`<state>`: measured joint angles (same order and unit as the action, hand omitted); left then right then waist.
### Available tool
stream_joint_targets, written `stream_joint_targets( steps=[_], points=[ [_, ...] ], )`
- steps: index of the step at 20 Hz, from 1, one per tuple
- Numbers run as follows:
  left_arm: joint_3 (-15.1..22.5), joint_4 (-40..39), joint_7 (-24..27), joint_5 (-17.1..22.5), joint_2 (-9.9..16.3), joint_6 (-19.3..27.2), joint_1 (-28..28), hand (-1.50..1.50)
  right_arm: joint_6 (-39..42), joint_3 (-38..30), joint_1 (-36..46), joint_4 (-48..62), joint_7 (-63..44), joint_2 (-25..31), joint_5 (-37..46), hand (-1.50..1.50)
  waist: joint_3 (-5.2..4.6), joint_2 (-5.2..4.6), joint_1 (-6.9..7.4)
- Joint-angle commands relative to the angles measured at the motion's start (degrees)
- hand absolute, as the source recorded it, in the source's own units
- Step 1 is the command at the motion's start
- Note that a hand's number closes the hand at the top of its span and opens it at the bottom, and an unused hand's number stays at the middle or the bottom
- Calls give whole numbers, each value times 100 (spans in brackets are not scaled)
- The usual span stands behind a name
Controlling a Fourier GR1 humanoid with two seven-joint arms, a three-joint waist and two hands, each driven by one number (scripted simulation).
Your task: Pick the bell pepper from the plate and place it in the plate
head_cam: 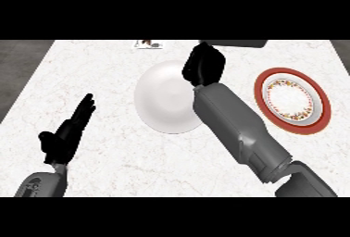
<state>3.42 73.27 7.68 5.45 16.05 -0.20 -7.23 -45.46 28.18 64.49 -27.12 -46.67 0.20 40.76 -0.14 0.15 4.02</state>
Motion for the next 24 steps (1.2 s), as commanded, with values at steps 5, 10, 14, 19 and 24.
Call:
stream_joint_targets(
  steps=[5, 10, 14, 19, 24],
  points=[
    [-102, -173, 59, 30, -48, -57, -270, 0, -981, 504, 13, 38, -1552, -19, -224, -150, 6, -125, 102],
    [-18, 27, -133, -48, -75, -11, -188, 0, -1425, 637, -117, -230, -1665, -19, -534, -150, 13, -113, 58],
    [-156, -37, 144, 3, 22, -78, 1, 0, -2566, 691, -317, -504, -1795, -18, -281, -150, 12, -70, 16],
    [-118, 86, 42, -69, -112, 121, 118, 0, -3522, 355, -661, -1055, -1463, -18, -263, -150, 21, -17, -246],
    [-307, -150, 217, -33, 5, 64, 294, 0, -3982, 432, -1768, -2306, -958, -18, -133, -150, 16, 38, -521]
  ],
)
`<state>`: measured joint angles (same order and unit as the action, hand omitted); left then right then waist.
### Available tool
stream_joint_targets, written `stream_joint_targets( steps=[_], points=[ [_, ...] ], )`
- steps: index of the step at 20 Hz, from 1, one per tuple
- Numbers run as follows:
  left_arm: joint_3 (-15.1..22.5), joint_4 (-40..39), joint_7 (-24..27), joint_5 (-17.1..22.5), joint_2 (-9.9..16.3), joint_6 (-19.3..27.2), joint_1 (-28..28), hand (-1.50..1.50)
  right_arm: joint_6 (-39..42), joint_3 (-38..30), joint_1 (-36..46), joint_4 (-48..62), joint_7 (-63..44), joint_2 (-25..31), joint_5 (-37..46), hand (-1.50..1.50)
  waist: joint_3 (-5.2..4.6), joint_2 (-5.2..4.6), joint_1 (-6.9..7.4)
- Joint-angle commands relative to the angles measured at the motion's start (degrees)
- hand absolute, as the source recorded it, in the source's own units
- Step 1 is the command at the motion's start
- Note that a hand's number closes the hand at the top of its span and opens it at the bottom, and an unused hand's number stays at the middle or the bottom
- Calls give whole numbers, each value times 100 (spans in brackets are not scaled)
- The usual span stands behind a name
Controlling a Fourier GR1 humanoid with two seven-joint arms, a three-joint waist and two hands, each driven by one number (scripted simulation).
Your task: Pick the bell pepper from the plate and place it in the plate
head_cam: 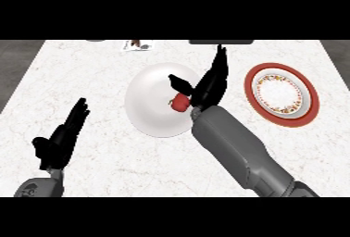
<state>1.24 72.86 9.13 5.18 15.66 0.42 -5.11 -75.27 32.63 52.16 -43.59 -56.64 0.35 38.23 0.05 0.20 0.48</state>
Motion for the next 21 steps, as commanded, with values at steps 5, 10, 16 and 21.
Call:
stream_joint_targets(
  steps=[5, 10, 16, 21],
  points=[
    [-306, 131, 256, 126, 323, -236, 449, 0, -781, 456, -2369, -2485, 622, 530, 230, -150, -5, 45, -218],
    [-117, 551, 45, 45, 72, -123, 678, 0, -853, 1244, -3747, -3842, 1079, 1448, 98, -150, -1, 2, -71],
    [-253, 185, 129, -33, 39, -316, 252, 0, -1052, 1512, -4066, -4270, 1584, 2262, -669, -150, 1, -27, -19],
    [-276, 332, -78, -138, -94, -183, 178, 0, -1059, 1240, -4619, -4330, 2364, 2125, -800, -150, 7, -27, -24]
  ],
)
